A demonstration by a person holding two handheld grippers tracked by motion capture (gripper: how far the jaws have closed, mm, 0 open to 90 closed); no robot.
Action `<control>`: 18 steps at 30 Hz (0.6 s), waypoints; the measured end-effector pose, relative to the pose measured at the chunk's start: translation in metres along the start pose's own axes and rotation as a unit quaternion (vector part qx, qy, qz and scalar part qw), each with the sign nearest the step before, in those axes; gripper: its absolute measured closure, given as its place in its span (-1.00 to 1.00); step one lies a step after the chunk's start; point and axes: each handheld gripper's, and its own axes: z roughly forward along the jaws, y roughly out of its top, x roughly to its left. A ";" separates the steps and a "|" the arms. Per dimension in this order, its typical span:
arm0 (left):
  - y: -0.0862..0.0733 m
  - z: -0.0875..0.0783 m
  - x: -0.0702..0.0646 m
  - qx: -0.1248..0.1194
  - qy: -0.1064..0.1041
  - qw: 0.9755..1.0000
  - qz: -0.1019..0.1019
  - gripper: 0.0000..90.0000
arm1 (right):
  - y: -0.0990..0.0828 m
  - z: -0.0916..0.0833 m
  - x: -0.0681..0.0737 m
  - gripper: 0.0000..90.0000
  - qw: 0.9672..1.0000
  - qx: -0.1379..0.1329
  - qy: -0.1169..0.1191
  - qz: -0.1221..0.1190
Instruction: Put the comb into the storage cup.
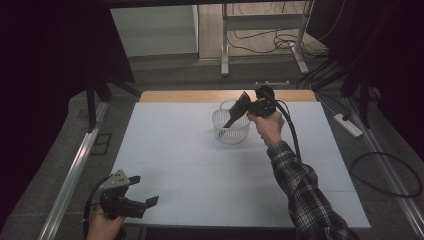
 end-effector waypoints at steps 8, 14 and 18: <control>0.000 0.000 0.000 0.002 -0.001 1.000 0.001 -1.00 | -0.002 0.000 -0.004 0.88 1.000 0.001 -0.011 0.003; 0.000 0.001 0.000 0.003 -0.001 1.000 0.001 -1.00 | -0.005 0.001 -0.010 0.71 0.999 0.012 -0.040 -0.002; 0.000 0.001 0.000 0.005 -0.002 1.000 0.002 -1.00 | -0.007 0.002 -0.014 0.57 0.998 0.015 -0.055 0.000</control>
